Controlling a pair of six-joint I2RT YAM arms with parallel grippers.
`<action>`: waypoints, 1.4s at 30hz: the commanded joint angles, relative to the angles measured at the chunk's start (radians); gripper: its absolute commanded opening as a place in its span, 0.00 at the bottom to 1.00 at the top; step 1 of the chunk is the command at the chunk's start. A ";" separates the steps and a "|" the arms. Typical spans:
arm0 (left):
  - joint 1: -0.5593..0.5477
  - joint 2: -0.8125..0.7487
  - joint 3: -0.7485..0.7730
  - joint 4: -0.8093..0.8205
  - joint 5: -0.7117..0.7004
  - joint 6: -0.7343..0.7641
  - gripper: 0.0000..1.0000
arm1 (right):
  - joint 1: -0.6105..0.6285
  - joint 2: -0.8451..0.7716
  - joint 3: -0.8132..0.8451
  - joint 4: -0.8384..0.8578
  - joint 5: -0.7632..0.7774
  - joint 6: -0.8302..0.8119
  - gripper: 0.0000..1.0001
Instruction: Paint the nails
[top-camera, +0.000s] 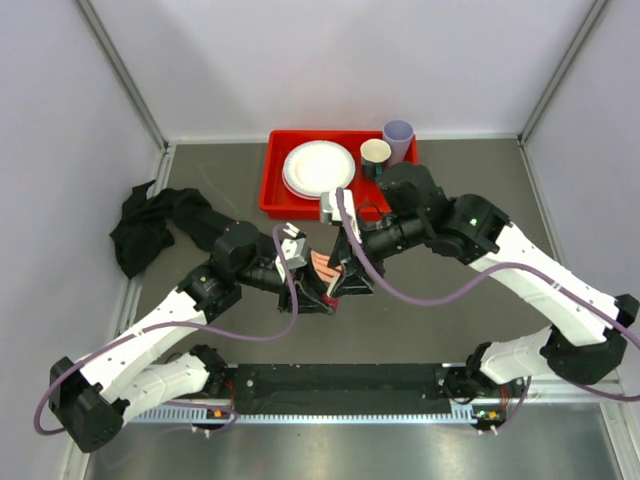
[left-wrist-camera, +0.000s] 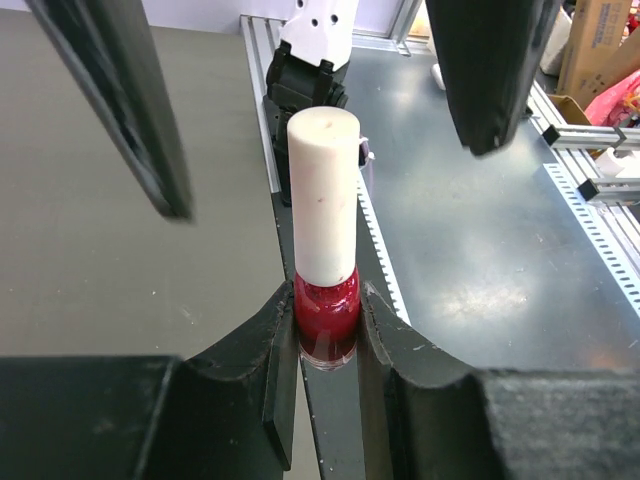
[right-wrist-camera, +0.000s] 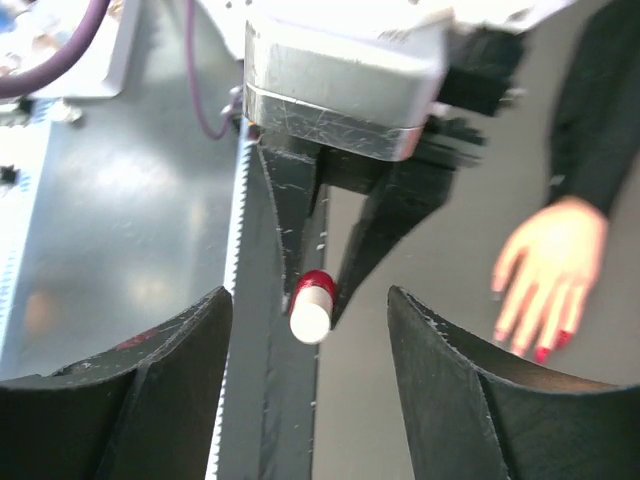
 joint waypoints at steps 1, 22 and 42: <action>0.000 -0.009 0.043 0.069 0.046 -0.007 0.00 | -0.005 0.011 0.037 -0.023 -0.149 -0.059 0.61; 0.000 -0.024 0.039 0.069 0.040 -0.008 0.00 | -0.006 0.005 -0.032 -0.007 -0.056 -0.068 0.52; 0.001 -0.098 0.020 0.054 -0.860 -0.001 0.00 | 0.133 -0.032 -0.162 0.189 0.448 0.331 0.00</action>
